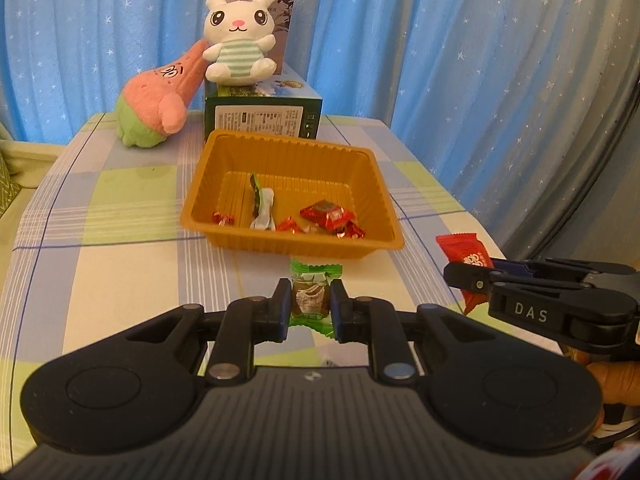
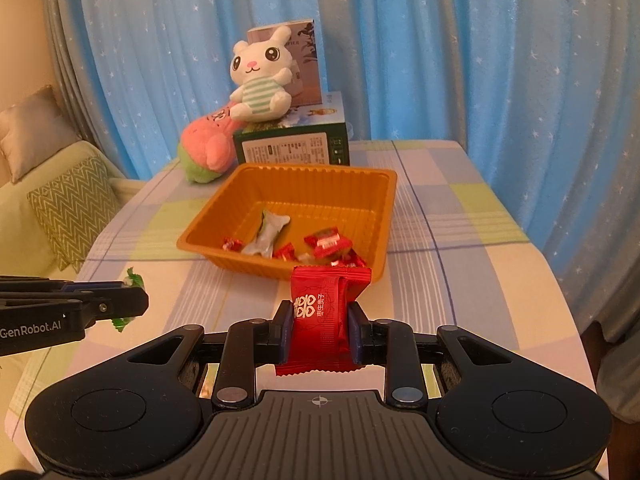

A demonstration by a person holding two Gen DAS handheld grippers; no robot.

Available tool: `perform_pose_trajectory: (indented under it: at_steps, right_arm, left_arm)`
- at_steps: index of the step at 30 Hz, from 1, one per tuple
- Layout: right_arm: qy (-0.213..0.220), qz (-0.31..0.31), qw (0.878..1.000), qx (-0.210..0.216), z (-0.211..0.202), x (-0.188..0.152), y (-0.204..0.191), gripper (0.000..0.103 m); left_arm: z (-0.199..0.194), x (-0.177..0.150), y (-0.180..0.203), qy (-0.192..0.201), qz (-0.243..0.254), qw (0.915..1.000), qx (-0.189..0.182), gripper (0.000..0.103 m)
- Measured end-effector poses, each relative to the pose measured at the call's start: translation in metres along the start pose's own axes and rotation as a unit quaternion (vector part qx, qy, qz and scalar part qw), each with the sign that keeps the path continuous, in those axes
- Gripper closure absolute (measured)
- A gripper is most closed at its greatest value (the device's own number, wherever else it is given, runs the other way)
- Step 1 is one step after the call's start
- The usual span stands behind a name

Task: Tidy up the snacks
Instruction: 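Lower both snacks into the orange tray and open both tools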

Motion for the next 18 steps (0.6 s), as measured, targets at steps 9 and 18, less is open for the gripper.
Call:
perform_pose_trajectory:
  at_steps: [9,18]
  right_arm:
    - [0.004,-0.004,1.0,0.009,0.018,0.039,0.004,0.075]
    - [0.005,0.009,1.0,0.024,0.044,0.085,0.01,0.075]
  left_arm:
    - [0.017,0.038,-0.012,0.002,-0.003,1.0,-0.006,0.085]
    - [0.042,0.079,-0.035,0.002,-0.006,0.9999,0.008,0.085]
Point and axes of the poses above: each gripper's, at about its wrist camera, not at the fingertips, and z roughly the way its jaws point, y to its right, x to its top, the point moved 2 cm from there along z, roughly the way its jaws point, and after that the axes turned 13 degrees about -y, right-handed, at the moved point
